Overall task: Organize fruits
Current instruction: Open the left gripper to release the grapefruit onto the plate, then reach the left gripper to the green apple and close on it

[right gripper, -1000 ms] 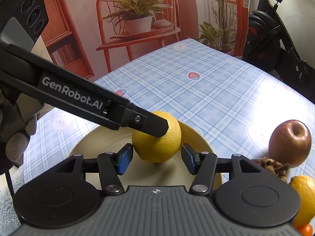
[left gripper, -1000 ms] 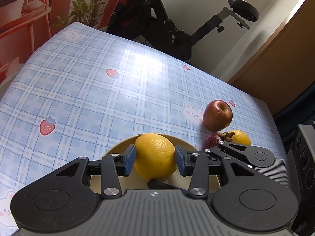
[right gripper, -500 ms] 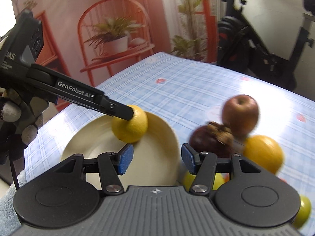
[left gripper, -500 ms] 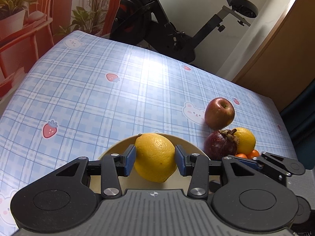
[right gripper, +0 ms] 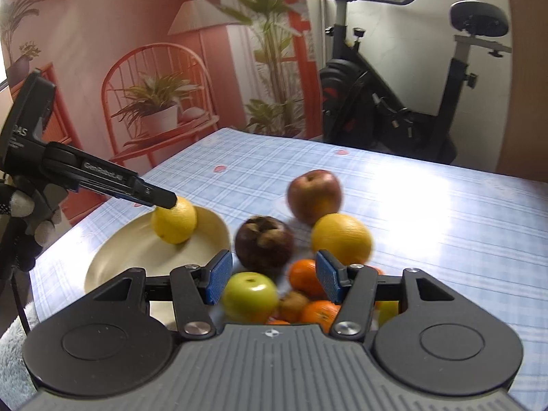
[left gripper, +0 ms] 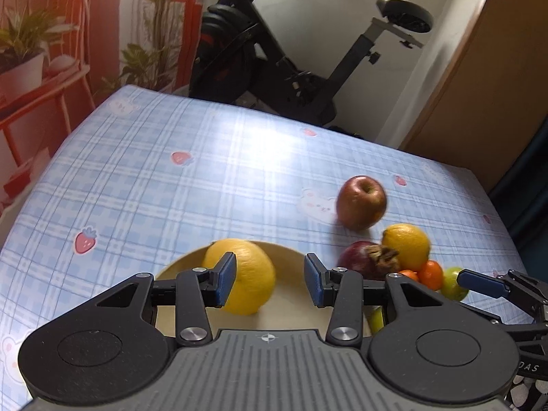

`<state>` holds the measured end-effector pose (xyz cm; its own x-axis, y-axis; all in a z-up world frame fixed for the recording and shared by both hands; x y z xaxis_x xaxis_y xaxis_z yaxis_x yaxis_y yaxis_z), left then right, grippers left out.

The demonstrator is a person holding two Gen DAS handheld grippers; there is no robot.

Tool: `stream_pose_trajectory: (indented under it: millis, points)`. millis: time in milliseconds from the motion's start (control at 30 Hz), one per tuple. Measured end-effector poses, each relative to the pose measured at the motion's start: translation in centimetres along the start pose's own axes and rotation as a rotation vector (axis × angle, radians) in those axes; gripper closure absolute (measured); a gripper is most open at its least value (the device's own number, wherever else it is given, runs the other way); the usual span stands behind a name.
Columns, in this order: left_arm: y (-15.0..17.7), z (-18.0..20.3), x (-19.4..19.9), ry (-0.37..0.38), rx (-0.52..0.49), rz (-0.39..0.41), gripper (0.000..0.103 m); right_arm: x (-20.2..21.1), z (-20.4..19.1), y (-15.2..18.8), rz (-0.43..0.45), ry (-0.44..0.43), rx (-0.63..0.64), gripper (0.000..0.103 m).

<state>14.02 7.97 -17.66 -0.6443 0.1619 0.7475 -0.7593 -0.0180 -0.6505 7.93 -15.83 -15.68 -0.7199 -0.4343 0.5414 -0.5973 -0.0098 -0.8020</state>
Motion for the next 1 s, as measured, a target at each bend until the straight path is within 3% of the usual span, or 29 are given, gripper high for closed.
stream_pose_trajectory:
  millis: [333,600,767,1000]
  points:
    - [2.2,7.1,0.9,0.115,-0.087,0.014,0.057,2.4,0.7,3.6,-0.046,0.025,0.006,0.045]
    - [4.0,8.9,0.5,0.144,-0.126,-0.024,0.058,2.1,0.3,4.8,-0.068,0.014,0.018,0.045]
    - [3.5,9.0,0.4,0.142,-0.122,-0.024,0.058,2.4,1.7,4.3,-0.049,0.043,0.005,0.045]
    - [2.0,12.2,-0.4,0.181,-0.147,-0.029,0.058,2.9,4.9,4.0,-0.038,0.124,-0.013,0.045]
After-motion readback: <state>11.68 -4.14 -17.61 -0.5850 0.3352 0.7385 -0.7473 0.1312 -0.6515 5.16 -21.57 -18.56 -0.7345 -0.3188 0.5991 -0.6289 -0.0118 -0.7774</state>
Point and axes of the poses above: each gripper's, at about its wrist camera, not at the fingertips, and x roughly against the way its jaws point, z to its right, y to its underside, the point moved 6 cm from there along -x, roughly the way its jaws point, and after that the axes turned 6 degrees about -y, right-handed, at the moved point
